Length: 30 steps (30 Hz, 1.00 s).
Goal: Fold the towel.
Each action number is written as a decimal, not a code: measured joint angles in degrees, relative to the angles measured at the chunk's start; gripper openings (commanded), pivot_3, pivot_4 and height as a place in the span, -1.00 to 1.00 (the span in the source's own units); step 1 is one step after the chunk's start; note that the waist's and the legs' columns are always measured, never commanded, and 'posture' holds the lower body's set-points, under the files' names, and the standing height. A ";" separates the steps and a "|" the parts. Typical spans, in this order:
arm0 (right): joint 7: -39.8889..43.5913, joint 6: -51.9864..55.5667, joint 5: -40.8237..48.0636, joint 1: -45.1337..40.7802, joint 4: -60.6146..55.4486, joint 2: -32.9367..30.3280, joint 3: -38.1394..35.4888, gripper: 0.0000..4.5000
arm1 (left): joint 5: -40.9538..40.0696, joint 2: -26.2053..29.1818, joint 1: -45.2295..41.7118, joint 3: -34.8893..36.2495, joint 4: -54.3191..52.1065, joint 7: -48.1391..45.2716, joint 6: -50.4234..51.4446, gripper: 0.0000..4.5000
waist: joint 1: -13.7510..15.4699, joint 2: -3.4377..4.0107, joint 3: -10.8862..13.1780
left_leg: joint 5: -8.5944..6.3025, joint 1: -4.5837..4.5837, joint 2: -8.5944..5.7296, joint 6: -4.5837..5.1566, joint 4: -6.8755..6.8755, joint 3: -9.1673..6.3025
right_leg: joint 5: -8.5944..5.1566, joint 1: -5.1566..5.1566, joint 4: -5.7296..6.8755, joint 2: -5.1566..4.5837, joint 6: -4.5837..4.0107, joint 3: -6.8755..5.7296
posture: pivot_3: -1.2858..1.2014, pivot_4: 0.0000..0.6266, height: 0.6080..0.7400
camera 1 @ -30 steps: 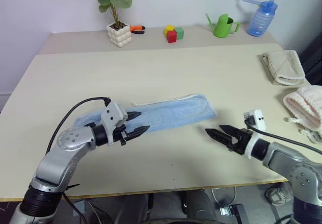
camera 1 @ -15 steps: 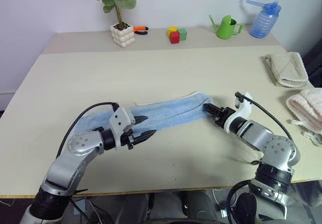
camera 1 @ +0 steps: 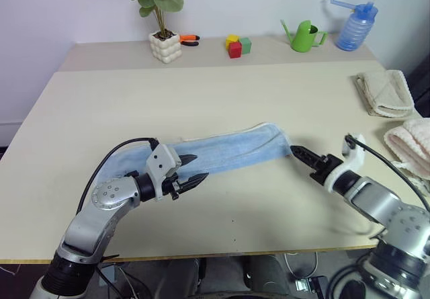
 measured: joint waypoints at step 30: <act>-11.67 -9.02 -3.60 -10.55 11.55 5.47 11.91 -0.73 | 1.70 -0.94 -0.29 -1.09 3.07 -0.43 -2.18 0.22 | -1.26 0.10 0.01 | -0.01 0.28 0.04 0.01 -0.25 0.00 | -0.05 0.15 -0.08 0.07 0.03 0.02 | 0.03 -0.52 0.88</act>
